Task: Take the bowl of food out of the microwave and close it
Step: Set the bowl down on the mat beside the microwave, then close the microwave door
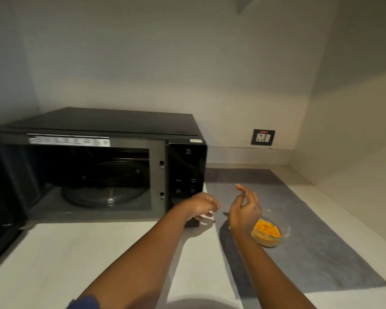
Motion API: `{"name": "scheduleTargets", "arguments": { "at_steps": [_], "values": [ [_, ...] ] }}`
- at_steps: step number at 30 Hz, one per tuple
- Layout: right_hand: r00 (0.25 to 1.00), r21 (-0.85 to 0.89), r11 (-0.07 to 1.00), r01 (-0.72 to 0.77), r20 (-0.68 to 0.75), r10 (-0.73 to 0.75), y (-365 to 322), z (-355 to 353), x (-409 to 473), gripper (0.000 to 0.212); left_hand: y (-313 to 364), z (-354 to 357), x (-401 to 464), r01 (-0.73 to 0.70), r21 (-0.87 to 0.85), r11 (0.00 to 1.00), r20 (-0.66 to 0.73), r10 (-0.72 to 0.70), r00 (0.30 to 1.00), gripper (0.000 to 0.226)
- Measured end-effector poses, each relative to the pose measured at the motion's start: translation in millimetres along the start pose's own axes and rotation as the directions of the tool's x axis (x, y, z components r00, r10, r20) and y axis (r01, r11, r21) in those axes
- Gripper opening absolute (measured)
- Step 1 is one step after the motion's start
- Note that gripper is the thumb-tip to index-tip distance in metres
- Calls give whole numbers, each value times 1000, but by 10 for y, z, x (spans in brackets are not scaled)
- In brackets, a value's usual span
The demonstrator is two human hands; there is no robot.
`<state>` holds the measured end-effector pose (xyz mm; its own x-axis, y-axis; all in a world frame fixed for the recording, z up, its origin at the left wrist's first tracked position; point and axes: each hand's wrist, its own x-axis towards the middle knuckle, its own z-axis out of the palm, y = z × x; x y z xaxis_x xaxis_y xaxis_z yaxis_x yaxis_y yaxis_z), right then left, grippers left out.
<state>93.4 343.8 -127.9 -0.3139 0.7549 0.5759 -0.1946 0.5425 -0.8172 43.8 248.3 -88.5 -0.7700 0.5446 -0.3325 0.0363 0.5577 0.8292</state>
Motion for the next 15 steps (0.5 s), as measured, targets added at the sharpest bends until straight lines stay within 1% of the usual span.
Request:
{"name": "scheduleTargets", "arguments": {
  "at_steps": [2,5,8,9,11,12,13,15],
  "values": [
    [998,62,996,60,19,-62,-241,160,-141,33,-69,-267,-200,4,35,999,-10,-3,1000,34],
    [994,179,982,66,74,-81,-598,394,-390,31,-208,-684,-501,3,40,999,-83,0,997,33],
    [985,291,956,39,150,-86,-926,621,-656,30,-367,-1093,-779,-1,32,999,-226,8,974,31],
    [978,336,941,26,188,-95,-1078,715,-794,30,-440,-1264,-925,-7,24,1000,-300,14,954,30],
    [957,403,915,8,261,-124,-1325,860,-1020,30,-532,-1578,-1153,-2,67,998,-445,32,895,29],
    [944,429,903,23,289,-161,-1447,913,-1132,30,-573,-1731,-1269,7,129,992,-529,63,846,29],
    [919,479,877,25,333,-208,-1660,994,-1349,31,-685,-1947,-1500,47,193,980,-617,85,782,30],
    [876,529,847,44,387,-287,-1845,1066,-1550,31,-715,-2196,-1710,116,319,941,-726,163,668,34]
  ]
}}
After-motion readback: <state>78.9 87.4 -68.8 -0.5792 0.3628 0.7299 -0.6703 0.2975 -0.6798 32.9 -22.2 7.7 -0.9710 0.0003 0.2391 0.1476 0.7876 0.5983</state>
